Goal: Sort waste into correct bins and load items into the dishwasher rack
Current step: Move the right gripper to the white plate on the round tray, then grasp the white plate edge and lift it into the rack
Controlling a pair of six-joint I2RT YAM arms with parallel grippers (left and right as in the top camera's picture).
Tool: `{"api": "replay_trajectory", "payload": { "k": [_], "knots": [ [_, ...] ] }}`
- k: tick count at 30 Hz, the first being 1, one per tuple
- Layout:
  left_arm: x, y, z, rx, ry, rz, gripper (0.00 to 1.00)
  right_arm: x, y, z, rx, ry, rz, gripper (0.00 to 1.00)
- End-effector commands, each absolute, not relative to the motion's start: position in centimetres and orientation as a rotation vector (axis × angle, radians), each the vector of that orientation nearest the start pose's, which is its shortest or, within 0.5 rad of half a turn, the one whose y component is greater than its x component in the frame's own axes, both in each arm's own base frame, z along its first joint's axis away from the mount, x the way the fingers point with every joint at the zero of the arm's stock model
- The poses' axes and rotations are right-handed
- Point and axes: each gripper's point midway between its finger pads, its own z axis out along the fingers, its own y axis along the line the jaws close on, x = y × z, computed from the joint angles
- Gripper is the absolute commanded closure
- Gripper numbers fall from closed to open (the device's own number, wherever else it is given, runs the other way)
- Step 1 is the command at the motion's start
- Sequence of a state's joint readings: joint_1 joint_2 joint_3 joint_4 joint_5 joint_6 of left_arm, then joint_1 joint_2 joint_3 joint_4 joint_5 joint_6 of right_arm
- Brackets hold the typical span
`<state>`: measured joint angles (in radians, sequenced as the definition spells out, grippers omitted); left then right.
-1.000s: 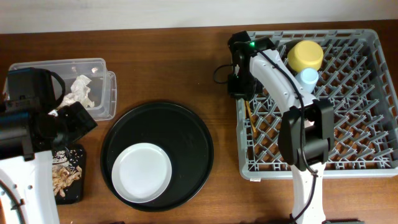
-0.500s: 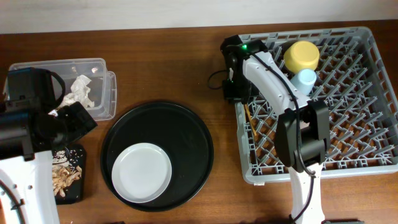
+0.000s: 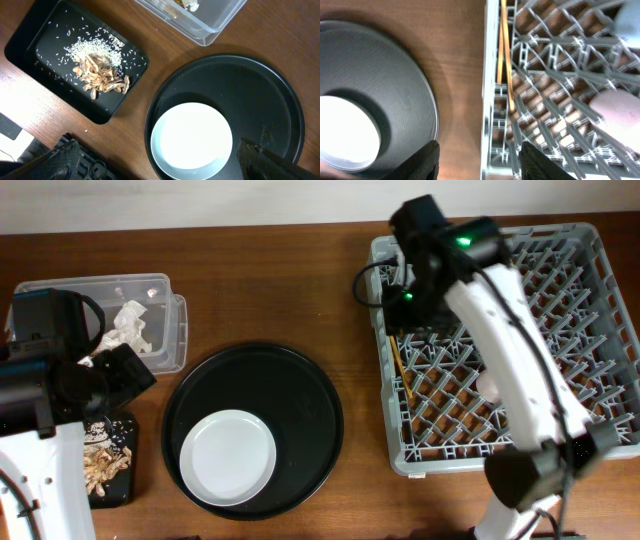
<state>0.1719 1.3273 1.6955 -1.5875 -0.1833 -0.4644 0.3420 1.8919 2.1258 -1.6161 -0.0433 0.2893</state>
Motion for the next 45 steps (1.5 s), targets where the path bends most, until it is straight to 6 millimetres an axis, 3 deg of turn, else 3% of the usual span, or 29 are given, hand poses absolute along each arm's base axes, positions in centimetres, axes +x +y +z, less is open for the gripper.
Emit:
{"api": "replay_trajectory", "payload": {
  "k": [1, 3, 8, 13, 14, 16, 17, 18, 23, 24, 26, 28, 32, 34, 35, 41, 45],
  "knots": [
    [23.6, 7.4, 29.1, -0.922, 2.582, 0.168, 0.01, 32.1, 13.5, 26.2, -0.079, 2.963, 0.166, 0.46],
    [23.6, 7.4, 29.1, -0.922, 2.582, 0.168, 0.01, 31.0, 14.2, 26.8, -0.112, 2.961, 0.195, 0.46],
    [23.6, 7.4, 29.1, -0.922, 2.582, 0.168, 0.01, 28.0, 18.7, 27.6, -0.278, 2.931, 0.210, 0.45],
    [23.6, 7.4, 29.1, -0.922, 2.582, 0.168, 0.01, 27.0, 20.1, 27.7, -0.241, 2.885, 0.082, 0.41],
    [23.6, 7.4, 29.1, -0.922, 2.582, 0.168, 0.01, 26.8, 20.6, 27.7, -0.258, 2.881, 0.090, 0.37],
    [23.6, 7.4, 29.1, -0.922, 2.582, 0.168, 0.01, 26.6, 21.5, 27.8, -0.285, 2.870, 0.114, 0.20],
    [23.6, 7.4, 29.1, -0.922, 2.582, 0.168, 0.00, 26.5, 22.4, 27.7, -0.308, 2.858, 0.138, 0.06],
    [23.6, 7.4, 29.1, -0.922, 2.582, 0.168, 0.01, 26.5, 23.0, 27.7, -0.323, 2.849, 0.153, 0.01],
    [23.6, 7.4, 29.1, -0.922, 2.582, 0.168, 0.01, 25.4, 28.8, 25.7, -0.467, 2.817, 0.345, 0.01],
    [23.6, 7.4, 29.1, -0.922, 2.582, 0.168, 0.01, 25.0, 29.8, 25.1, -0.496, 2.814, 0.375, 0.07],
    [23.6, 7.4, 29.1, -0.922, 2.582, 0.168, 0.01, 24.0, 31.7, 23.5, -0.562, 2.812, 0.416, 0.09],
    [23.6, 7.4, 29.1, -0.922, 2.582, 0.168, 0.01, 23.9, 33.3, 22.5, -0.595, 2.777, 0.439, 0.31],
    [23.6, 7.4, 29.1, -0.922, 2.582, 0.168, 0.01, 24.7, 35.1, 20.7, -0.575, 2.732, 0.494, 0.31],
    [23.6, 7.4, 29.1, -0.922, 2.582, 0.168, 0.01, 25.0, 35.5, 18.6, -0.536, 2.740, 0.501, 0.54],
    [23.6, 7.4, 29.1, -0.922, 2.582, 0.168, 0.01, 25.2, 35.7, 16.8, -0.487, 2.757, 0.502, 0.57],
    [23.6, 7.4, 29.1, -0.922, 2.582, 0.168, 0.01, 24.8, 36.1, 7.3, -0.235, 2.867, 0.548, 0.59],
    [23.6, 7.4, 29.1, -0.922, 2.582, 0.168, 0.01, 23.6, 38.3, 5.2, -0.282, 2.909, 0.723, 0.60]
  ]
}}
